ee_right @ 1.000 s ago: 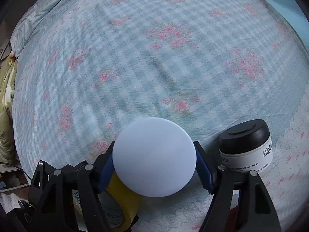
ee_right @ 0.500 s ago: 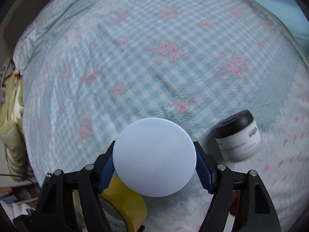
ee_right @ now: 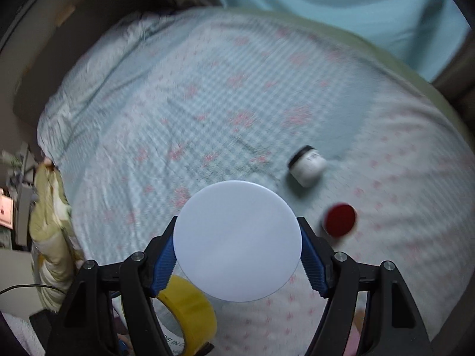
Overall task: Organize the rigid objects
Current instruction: 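Carry the tape roll and white-lidded jar into the cardboard box and release both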
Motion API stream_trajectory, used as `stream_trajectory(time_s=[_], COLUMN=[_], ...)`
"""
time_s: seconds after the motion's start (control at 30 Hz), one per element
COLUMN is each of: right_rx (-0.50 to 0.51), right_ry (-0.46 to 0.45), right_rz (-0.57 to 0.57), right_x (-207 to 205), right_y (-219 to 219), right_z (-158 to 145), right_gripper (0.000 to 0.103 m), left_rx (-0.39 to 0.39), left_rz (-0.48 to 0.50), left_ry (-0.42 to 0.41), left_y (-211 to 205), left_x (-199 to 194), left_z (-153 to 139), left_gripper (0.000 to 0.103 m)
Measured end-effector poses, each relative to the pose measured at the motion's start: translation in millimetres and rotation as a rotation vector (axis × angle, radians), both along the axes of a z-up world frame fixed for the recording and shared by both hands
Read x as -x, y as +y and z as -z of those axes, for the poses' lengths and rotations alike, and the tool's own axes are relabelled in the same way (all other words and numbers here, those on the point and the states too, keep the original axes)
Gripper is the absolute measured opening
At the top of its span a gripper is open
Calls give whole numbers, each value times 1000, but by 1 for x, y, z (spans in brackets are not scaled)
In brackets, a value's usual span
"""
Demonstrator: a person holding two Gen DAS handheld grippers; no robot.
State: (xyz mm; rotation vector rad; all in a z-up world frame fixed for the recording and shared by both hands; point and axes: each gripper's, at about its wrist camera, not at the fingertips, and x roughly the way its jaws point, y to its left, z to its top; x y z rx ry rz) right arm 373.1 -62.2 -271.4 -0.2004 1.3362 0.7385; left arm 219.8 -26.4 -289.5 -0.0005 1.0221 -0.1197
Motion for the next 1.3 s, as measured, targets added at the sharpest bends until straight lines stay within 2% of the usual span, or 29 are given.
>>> stream_trajectory(time_s=[0.2,0.37,0.6,0.77,1.0,1.2,1.3], right_rx=[-22,-8,48,82,120,154,137], right_ry=[-67,-115,-132,-116,-58,-7,21], right_rz=[109,195,302,359,441,446,447], right_x=[36,66,108,128,139,141,142], right_y=[-83,-166,-279,-342,-414,-439,-442], right_z=[-63,-99,-111,-98,-51,7,36], right_gripper=[69,69,69,69,69,69,69], left_rx=[-5,-25,41,66,49,15,-1], left_rz=[106,211,283,313,367,401,413], left_ry=[-30,-63,-63,-14,79,168,207], left_y=[-42,-92,-155,-201,-259,-290,-301], left_x=[15,22,18,9,-11,-39,-52], left_z=[-59,-97,-119,-111,-77,-30,-6], left_gripper=[97,97,97,97,97,97,97])
